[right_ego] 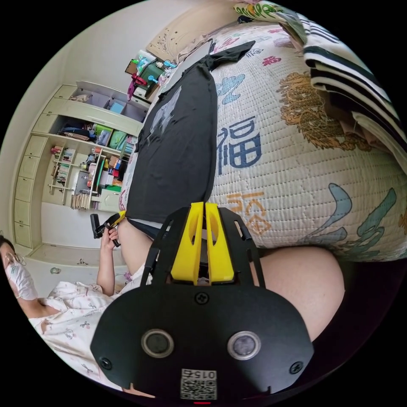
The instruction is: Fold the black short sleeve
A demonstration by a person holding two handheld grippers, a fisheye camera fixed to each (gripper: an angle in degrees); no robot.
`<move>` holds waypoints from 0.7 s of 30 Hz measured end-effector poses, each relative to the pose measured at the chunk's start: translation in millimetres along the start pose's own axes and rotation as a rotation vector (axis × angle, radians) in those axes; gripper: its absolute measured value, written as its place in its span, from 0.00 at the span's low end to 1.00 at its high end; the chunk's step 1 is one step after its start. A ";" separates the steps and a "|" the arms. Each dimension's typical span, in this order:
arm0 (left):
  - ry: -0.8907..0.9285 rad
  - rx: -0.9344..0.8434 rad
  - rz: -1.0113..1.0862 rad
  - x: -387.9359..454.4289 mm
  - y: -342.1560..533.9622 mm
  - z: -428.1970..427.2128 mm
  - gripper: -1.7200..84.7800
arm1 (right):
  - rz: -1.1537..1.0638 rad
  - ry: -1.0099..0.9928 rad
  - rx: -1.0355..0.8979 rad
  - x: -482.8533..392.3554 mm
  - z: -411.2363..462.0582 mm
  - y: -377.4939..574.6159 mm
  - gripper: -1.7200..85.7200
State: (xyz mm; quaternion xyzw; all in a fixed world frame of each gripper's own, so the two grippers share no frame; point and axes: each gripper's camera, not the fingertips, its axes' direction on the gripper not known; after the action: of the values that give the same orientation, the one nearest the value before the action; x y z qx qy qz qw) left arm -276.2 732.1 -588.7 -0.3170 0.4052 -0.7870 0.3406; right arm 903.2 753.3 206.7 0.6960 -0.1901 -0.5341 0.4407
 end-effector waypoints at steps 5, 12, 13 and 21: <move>0.100 0.037 -0.036 -21.9 9.3 7.6 0.04 | 0.007 -0.009 -0.004 0.8 4.6 -5.5 0.97; 0.145 -0.002 -0.075 -36.7 5.5 31.5 0.04 | 0.008 -0.027 0.015 -0.8 10.4 -9.0 0.97; 0.133 -0.004 -0.078 -37.7 5.9 34.1 0.04 | 0.007 -0.024 0.016 -1.7 12.2 -9.7 0.97; 0.067 -0.041 -0.021 -28.9 14.0 60.4 0.08 | 0.014 -0.048 0.028 -3.0 24.9 -16.1 0.97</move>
State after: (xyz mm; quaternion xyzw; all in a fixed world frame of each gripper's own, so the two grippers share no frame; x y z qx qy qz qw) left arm -209.1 723.4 -578.7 -0.3015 0.4289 -0.7923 0.3121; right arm 876.1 753.9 194.2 0.6878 -0.2128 -0.5448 0.4299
